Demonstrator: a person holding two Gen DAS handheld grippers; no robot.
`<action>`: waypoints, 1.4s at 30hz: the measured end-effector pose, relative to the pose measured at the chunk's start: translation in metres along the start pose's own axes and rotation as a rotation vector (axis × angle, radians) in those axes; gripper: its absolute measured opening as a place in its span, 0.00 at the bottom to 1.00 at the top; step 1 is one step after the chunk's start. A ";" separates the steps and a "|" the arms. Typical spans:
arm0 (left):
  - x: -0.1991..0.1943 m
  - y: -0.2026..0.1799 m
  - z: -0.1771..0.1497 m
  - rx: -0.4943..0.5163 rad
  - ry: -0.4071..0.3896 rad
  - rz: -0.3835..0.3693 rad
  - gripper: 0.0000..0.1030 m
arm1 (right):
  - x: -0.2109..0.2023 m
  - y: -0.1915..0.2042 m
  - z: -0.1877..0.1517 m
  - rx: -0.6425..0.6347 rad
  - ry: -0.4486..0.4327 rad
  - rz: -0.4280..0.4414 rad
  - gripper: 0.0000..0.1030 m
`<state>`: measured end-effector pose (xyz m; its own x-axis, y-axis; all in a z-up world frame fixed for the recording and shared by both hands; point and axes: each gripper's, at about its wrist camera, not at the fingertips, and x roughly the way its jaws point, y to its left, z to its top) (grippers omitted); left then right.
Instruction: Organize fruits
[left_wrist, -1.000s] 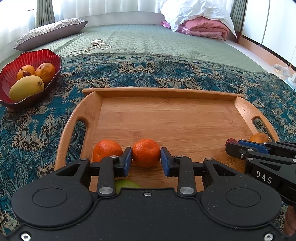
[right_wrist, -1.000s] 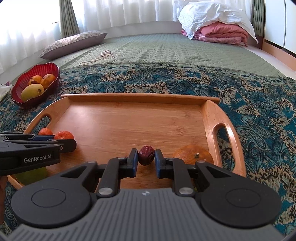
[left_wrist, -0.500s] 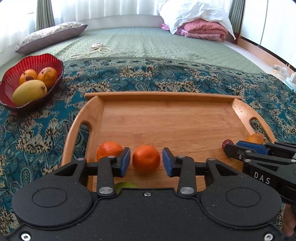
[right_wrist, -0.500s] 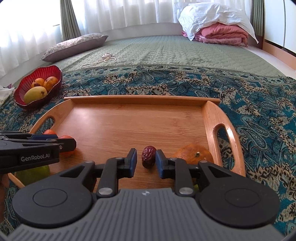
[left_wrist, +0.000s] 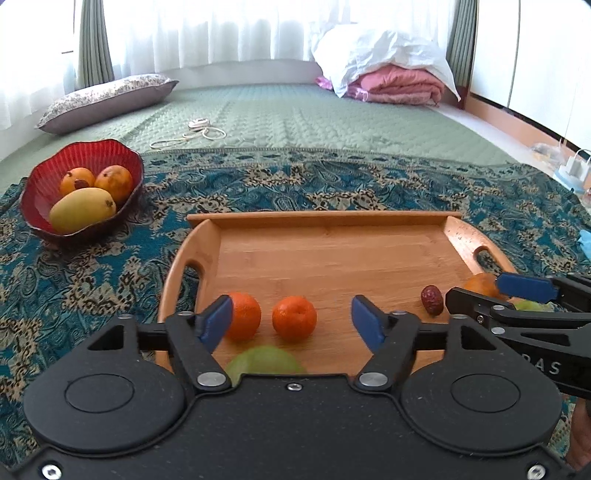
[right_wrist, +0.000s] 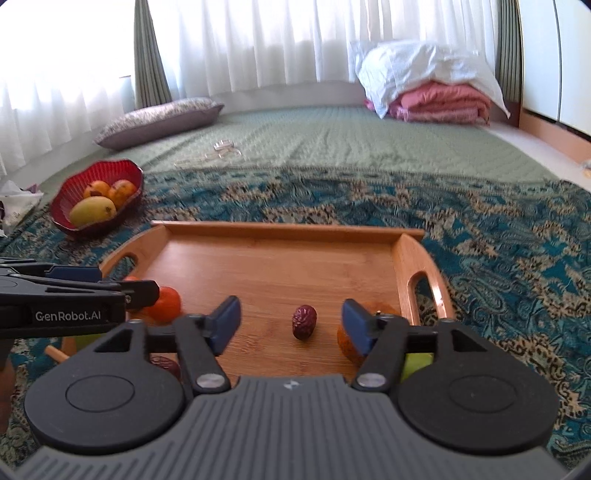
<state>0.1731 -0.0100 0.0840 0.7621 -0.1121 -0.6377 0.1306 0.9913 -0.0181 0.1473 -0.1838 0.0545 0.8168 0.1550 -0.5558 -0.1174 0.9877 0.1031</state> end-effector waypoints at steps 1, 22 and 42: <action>-0.005 0.000 -0.002 -0.001 -0.007 0.001 0.74 | -0.005 0.001 -0.001 0.000 -0.015 0.002 0.80; -0.066 0.009 -0.084 -0.044 -0.070 0.035 0.89 | -0.066 0.031 -0.074 -0.115 -0.142 -0.027 0.94; -0.031 0.005 -0.123 -0.024 -0.009 0.084 0.91 | -0.033 0.014 -0.117 -0.051 -0.046 -0.104 1.00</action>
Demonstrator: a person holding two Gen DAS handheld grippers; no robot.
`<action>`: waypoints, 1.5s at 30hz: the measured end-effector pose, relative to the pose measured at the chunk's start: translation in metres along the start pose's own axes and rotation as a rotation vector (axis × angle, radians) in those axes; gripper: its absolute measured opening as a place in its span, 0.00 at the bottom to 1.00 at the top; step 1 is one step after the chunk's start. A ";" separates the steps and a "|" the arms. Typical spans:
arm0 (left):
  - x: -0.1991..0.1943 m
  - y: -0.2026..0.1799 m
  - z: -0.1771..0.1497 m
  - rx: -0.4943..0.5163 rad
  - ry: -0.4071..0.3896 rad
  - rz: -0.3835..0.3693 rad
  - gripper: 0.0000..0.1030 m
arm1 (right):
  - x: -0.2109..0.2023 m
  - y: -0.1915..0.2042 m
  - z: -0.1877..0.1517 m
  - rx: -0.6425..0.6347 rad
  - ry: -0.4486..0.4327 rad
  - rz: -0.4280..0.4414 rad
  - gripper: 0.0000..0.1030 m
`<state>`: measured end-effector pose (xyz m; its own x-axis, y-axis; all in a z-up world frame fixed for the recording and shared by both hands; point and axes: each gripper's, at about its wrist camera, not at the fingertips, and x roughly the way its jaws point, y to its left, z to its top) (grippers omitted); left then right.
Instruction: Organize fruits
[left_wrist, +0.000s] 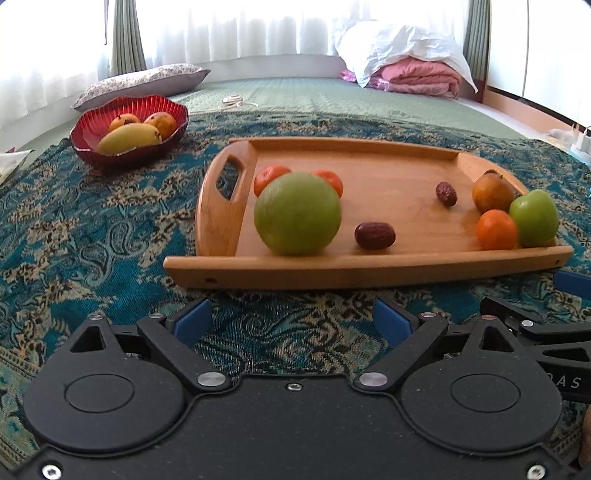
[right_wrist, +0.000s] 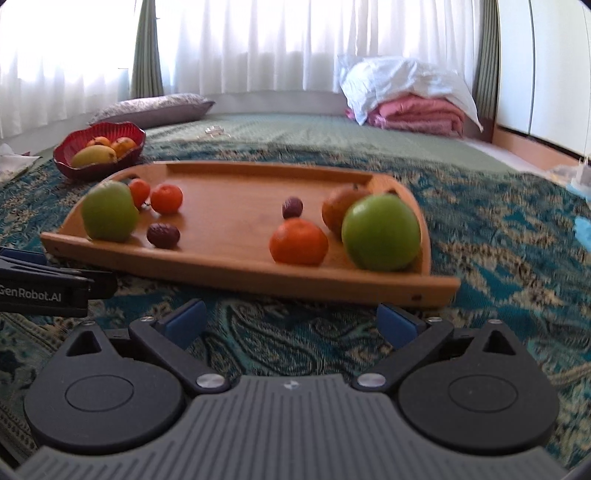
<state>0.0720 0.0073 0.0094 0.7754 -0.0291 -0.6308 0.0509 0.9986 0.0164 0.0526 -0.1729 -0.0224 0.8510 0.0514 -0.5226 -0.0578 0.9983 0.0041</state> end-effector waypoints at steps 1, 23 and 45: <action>0.002 0.000 -0.001 -0.002 0.002 0.001 0.91 | 0.002 -0.001 -0.001 0.005 0.007 -0.001 1.00; 0.023 0.002 -0.011 0.008 -0.003 -0.001 1.00 | 0.012 0.003 -0.010 -0.008 0.018 -0.020 1.00; 0.022 0.001 -0.013 0.008 -0.008 -0.002 1.00 | 0.014 0.001 -0.010 -0.004 0.015 -0.005 1.00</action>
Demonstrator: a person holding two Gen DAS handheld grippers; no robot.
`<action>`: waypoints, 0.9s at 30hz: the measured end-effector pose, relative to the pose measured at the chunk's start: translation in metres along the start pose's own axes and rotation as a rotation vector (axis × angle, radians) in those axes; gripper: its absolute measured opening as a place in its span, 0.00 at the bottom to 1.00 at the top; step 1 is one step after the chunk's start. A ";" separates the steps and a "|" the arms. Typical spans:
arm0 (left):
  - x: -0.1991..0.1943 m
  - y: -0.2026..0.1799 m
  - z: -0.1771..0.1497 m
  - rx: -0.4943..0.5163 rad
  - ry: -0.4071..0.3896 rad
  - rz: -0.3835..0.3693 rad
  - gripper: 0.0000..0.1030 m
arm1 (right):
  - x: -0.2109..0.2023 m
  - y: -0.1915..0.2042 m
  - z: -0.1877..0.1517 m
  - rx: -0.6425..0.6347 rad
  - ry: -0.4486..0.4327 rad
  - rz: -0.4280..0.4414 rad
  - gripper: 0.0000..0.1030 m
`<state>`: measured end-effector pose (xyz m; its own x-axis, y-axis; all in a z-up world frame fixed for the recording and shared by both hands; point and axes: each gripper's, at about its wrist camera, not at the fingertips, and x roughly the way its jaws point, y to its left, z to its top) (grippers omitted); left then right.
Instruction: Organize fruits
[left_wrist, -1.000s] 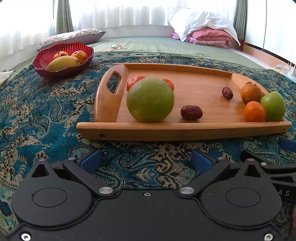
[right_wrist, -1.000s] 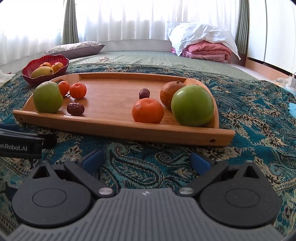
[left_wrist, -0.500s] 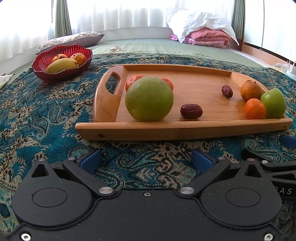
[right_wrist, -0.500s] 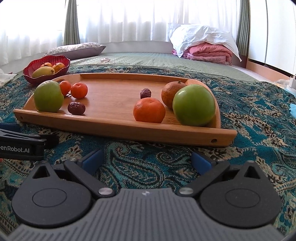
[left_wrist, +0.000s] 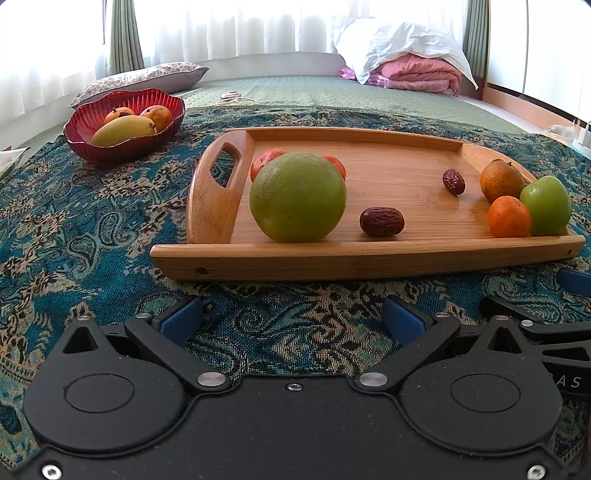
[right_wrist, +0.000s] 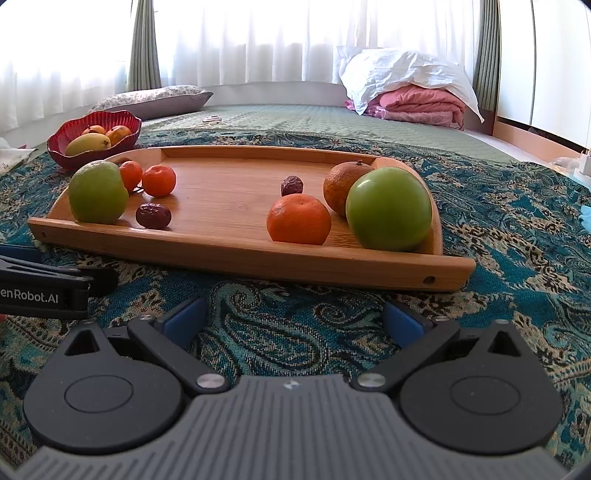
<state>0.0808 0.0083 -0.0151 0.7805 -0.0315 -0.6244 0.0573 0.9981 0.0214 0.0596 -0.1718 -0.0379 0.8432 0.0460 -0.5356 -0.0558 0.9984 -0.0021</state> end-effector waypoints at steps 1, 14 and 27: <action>0.000 0.000 0.000 0.000 -0.001 0.000 1.00 | 0.000 0.000 0.000 0.000 0.000 0.000 1.00; 0.000 0.001 0.004 0.000 0.015 -0.001 1.00 | 0.000 0.000 0.000 -0.001 0.001 -0.001 1.00; 0.001 0.002 0.004 0.002 0.018 -0.004 1.00 | 0.000 0.000 0.000 -0.002 0.003 -0.002 1.00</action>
